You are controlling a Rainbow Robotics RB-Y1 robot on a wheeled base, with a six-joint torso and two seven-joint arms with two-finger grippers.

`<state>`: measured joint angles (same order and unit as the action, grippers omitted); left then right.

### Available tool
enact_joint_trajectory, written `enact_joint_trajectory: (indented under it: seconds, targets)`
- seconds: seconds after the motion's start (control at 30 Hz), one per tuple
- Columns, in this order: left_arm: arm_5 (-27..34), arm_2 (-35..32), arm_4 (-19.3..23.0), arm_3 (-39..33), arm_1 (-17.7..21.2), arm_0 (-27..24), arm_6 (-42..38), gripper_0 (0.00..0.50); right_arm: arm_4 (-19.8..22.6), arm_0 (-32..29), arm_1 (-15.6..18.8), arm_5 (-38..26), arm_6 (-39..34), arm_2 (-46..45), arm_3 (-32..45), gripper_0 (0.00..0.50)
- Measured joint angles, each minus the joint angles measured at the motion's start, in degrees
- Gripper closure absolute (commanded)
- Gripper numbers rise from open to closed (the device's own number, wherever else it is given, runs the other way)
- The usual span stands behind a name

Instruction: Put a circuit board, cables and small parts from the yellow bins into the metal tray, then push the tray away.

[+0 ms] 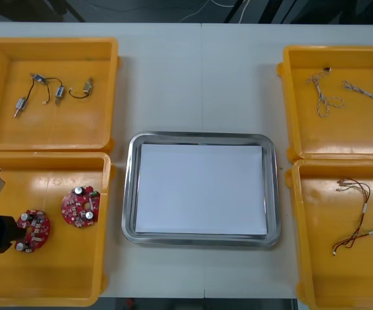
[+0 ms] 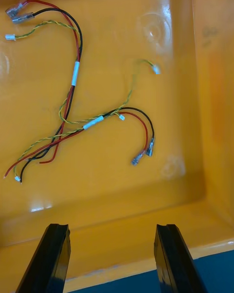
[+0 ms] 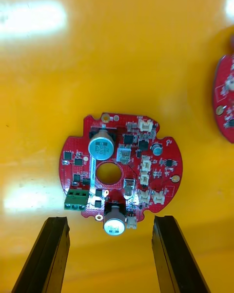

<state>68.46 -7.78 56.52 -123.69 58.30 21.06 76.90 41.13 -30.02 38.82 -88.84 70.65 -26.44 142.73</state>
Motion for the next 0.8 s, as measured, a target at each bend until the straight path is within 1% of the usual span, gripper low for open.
enact_joint_trajectory:
  seconds: [0.17, 0.37, 0.47, 0.6, 0.7, 0.8]
  targets:
    - [1.45, -2.25, 1.34, -0.46, 0.74, -0.73, -0.44, 0.0, 0.0, 0.38, -0.03, -0.78, 0.0, 0.0, 0.0, 0.0]
    - [6.19, -4.51, 2.52, -0.47, 0.77, -3.5, -3.38, 0.0, -0.04, 3.02, -0.41, -4.72, 0.0, 0.0, 0.0, 0.0]
    - [8.7, -5.61, 3.35, -0.47, 0.77, -5.31, -5.68, 0.0, -0.4, 7.0, -1.76, -9.42, 0.0, 0.0, -0.43, 0.0]
    - [10.84, -6.36, 4.16, -0.48, 0.77, -7.49, -7.85, 0.0, -0.41, 14.08, -4.77, -13.18, 0.0, -0.04, -3.57, 0.0]
    - [12.53, -7.04, 4.53, -0.51, 0.77, -8.81, -9.92, 0.0, -1.43, 18.96, -7.12, -14.6, 0.0, -0.15, -6.59, 0.0]
    - [14.32, -8.28, 4.81, -0.57, 0.77, -9.46, -13.04, 0.0, -3.59, 21.94, -8.56, -14.59, 0.0, -0.27, -8.76, 0.0]
